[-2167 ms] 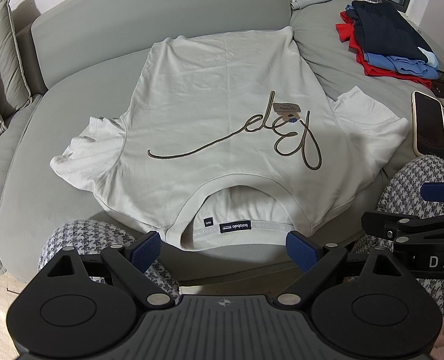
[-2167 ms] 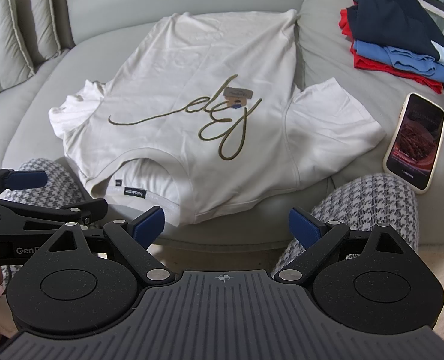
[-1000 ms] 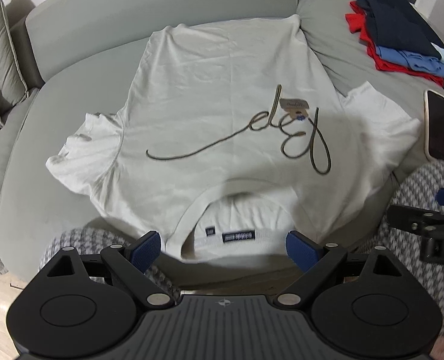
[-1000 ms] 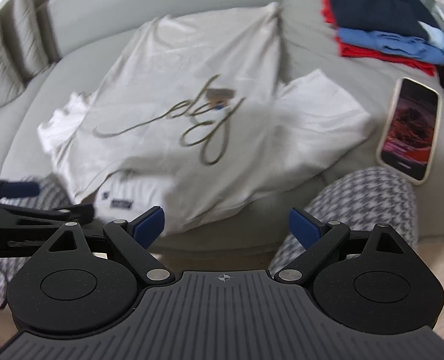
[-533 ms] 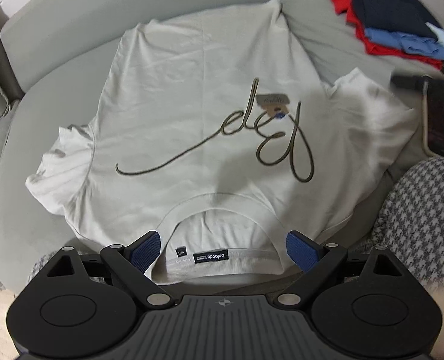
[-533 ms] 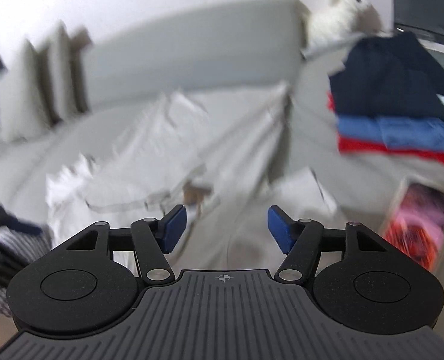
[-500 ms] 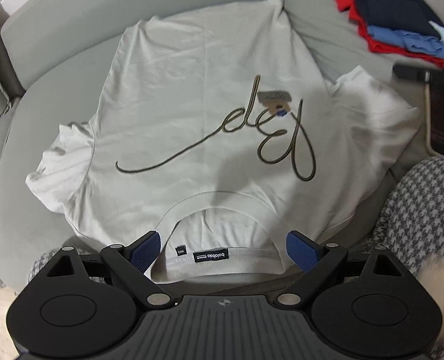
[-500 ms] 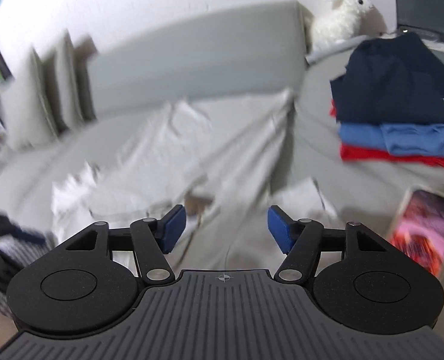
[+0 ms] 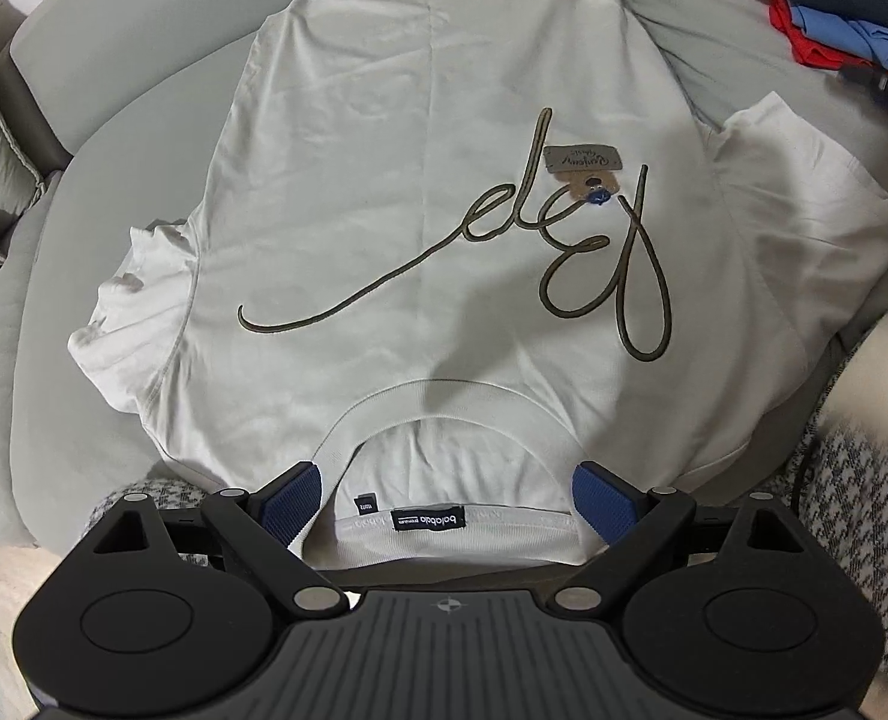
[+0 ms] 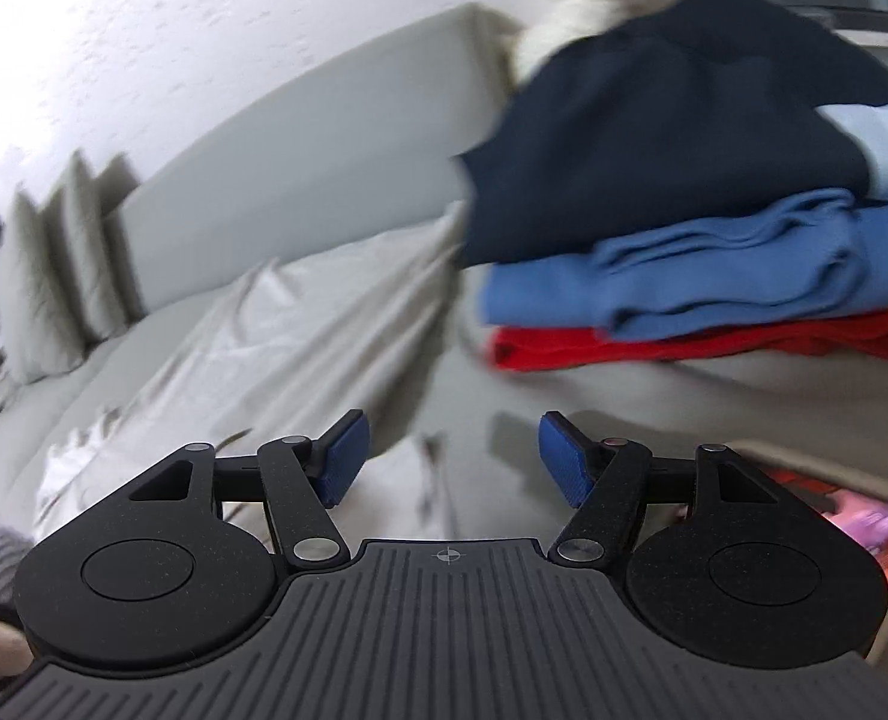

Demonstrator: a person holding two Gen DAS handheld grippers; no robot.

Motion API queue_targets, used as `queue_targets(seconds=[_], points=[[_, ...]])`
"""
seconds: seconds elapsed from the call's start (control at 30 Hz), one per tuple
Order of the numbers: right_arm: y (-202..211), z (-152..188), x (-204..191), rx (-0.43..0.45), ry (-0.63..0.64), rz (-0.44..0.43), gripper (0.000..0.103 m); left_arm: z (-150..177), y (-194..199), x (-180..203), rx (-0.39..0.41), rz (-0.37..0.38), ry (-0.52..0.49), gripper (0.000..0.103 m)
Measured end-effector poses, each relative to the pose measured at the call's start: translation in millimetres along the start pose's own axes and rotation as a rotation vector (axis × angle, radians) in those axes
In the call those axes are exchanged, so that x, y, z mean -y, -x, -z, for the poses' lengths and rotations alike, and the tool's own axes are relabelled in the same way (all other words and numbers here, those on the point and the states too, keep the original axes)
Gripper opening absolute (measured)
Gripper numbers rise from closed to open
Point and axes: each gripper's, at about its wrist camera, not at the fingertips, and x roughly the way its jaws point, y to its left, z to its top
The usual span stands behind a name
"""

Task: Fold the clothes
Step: 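Grasp the sleeve side with the right tool and fold it onto the shirt body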

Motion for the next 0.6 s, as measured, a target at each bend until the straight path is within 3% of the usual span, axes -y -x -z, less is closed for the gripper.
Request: queue_targets(seconds=[0.03, 0.1, 0.27, 0.37, 0.43, 0.5, 0.6], points=[[7, -10, -4, 0.075, 0.039, 0.040, 0.070, 1, 0, 1, 0.001, 0.004, 0.000, 0.092], [13, -16, -12, 0.087, 0.062, 0.056, 0.075, 3, 1, 3, 0.005, 0.014, -0.001, 0.092], [10, -6, -41, -0.116, 0.111, 0.105, 0.076, 8, 8, 6, 0.033, 0.053, -0.015, 0.092], [14, 21, -51, -0.207, 0.094, 0.134, 0.069, 14, 10, 2, 0.046, 0.068, -0.011, 0.092], [11, 29, -51, -0.253, 0.079, 0.143, 0.060, 16, 10, 3, 0.046, 0.080, -0.002, 0.092], [7, 38, -52, -0.301, 0.079, 0.161, 0.044, 20, 11, 0, 0.049, 0.089, 0.007, 0.092], [3, 48, -61, -0.364, 0.166, 0.224, 0.035, 23, 14, -6, 0.062, 0.096, 0.030, 0.092]])
